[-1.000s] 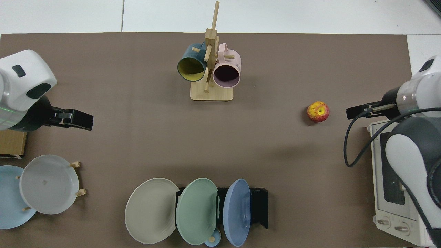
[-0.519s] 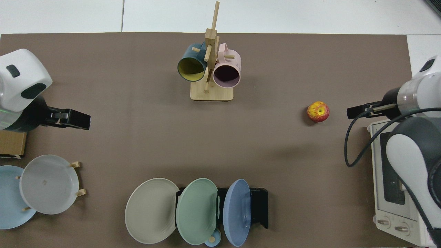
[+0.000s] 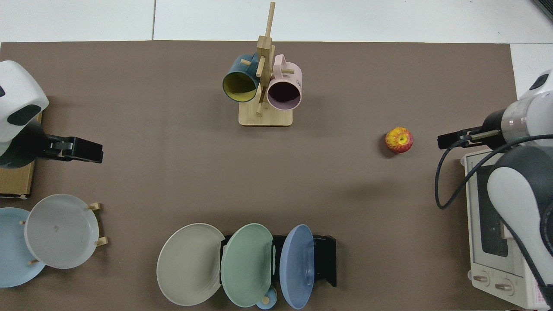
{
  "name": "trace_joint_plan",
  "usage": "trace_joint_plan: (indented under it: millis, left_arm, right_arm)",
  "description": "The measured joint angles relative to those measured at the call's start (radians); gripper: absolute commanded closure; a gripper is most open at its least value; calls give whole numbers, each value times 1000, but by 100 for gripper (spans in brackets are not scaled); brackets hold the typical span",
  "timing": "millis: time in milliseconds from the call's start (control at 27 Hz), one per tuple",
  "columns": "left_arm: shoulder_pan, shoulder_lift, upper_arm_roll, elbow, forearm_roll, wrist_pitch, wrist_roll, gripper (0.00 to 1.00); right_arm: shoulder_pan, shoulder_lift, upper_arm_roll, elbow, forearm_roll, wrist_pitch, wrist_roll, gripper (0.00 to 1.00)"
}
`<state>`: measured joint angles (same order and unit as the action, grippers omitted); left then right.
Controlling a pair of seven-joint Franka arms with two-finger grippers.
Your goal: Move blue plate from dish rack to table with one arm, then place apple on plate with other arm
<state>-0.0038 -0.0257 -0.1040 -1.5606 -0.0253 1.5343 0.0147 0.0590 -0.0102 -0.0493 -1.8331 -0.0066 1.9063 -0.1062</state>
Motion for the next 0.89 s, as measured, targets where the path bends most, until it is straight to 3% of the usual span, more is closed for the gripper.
trace_joint_plan:
  millis: [889]
  left_arm:
    - [-1, -3, -25, -1, -4, -1, 0, 0]
  right_arm:
    - [-7, 0, -2, 0, 0, 0, 0, 0]
